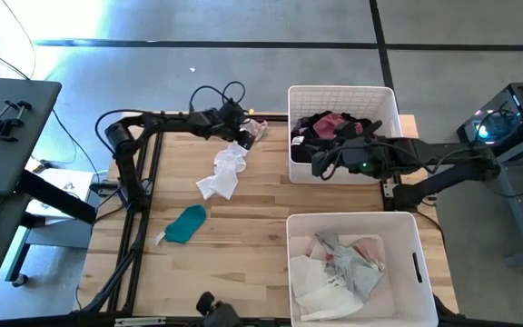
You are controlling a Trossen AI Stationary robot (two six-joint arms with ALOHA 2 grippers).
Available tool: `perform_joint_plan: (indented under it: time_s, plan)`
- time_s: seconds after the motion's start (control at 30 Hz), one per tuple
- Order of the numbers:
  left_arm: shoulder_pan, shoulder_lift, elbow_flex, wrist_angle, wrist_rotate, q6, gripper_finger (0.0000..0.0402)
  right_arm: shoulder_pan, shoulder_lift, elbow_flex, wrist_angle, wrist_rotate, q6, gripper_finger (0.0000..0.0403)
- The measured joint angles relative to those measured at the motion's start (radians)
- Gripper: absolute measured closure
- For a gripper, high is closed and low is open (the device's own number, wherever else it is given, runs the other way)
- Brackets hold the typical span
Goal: Sort clothes
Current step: Put the white striped sock into the bottom bin
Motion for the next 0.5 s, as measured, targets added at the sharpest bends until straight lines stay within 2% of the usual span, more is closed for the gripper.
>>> perform_joint_plan:
  time_s: [0.23,0.37,0.5]
  plan:
    - [0.001,0.057,0.000,0.091,-0.049,0.020,0.0226,0.000,0.000,0.000,0.000,0.006,0.020,0.0210]
    - [0.001,0.086,0.001,0.132,-0.041,0.035,0.0254,0.000,0.000,0.000,0.001,0.002,0.024,0.0210]
    - [-0.001,0.091,0.004,0.126,-0.045,0.117,0.0303,0.000,0.000,0.000,0.001,-0.006,0.028,0.0210]
